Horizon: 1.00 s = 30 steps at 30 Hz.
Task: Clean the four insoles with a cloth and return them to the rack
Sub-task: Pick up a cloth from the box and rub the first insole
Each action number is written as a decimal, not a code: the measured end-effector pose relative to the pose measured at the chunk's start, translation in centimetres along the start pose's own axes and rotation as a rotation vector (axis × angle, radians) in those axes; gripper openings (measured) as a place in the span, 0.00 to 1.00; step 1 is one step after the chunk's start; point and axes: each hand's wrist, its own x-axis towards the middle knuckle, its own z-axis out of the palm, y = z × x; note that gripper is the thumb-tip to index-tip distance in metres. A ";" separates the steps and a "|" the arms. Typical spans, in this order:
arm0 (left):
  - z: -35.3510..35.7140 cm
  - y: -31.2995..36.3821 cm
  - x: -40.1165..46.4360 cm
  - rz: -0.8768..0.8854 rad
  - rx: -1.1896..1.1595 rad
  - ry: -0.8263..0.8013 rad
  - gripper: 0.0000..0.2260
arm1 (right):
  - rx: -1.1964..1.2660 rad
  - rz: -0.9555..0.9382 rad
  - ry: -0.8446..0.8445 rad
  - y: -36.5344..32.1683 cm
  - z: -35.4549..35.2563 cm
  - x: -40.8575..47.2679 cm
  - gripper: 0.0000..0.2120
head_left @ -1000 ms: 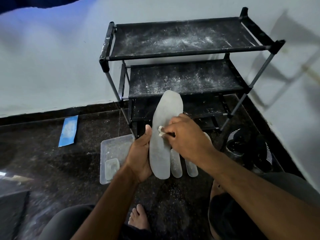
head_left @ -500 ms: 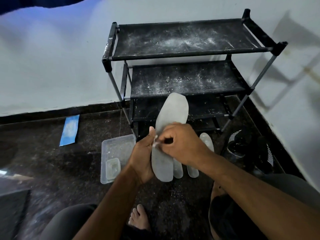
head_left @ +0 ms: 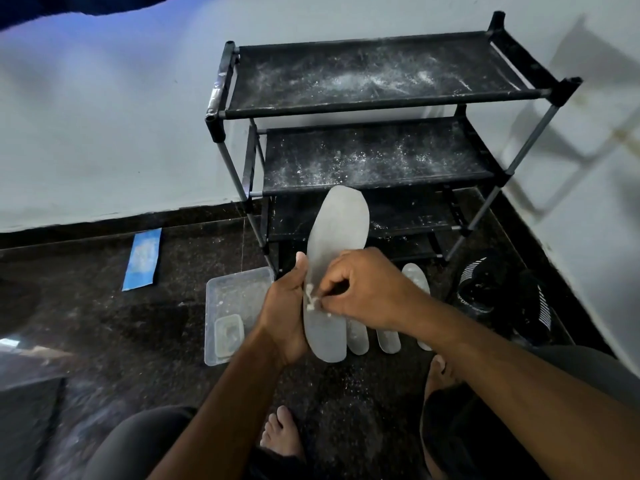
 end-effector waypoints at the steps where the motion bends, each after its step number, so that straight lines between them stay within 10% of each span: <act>1: 0.0 0.0 0.0 0.002 0.004 0.006 0.27 | -0.022 0.019 0.049 0.3 -0.5 0.2 0.01; 5: -0.1 0.2 0.0 0.010 0.038 0.006 0.25 | -0.294 0.088 0.263 1.4 -2.0 0.4 0.03; 11: -0.3 -0.3 0.3 0.008 0.064 0.008 0.26 | -0.271 0.082 0.048 0.4 0.6 -0.3 0.13; 17: -0.8 -0.5 0.3 0.015 0.170 0.010 0.25 | -0.356 0.198 0.383 2.1 -1.9 0.9 0.08; 22: -0.5 -0.5 0.4 0.006 0.148 0.001 0.25 | -0.006 0.128 0.069 0.5 -0.2 -0.1 0.02; 30: -0.8 -0.5 0.4 -0.036 0.195 -0.012 0.29 | -0.196 0.230 0.554 3.4 -2.6 1.3 0.03</act>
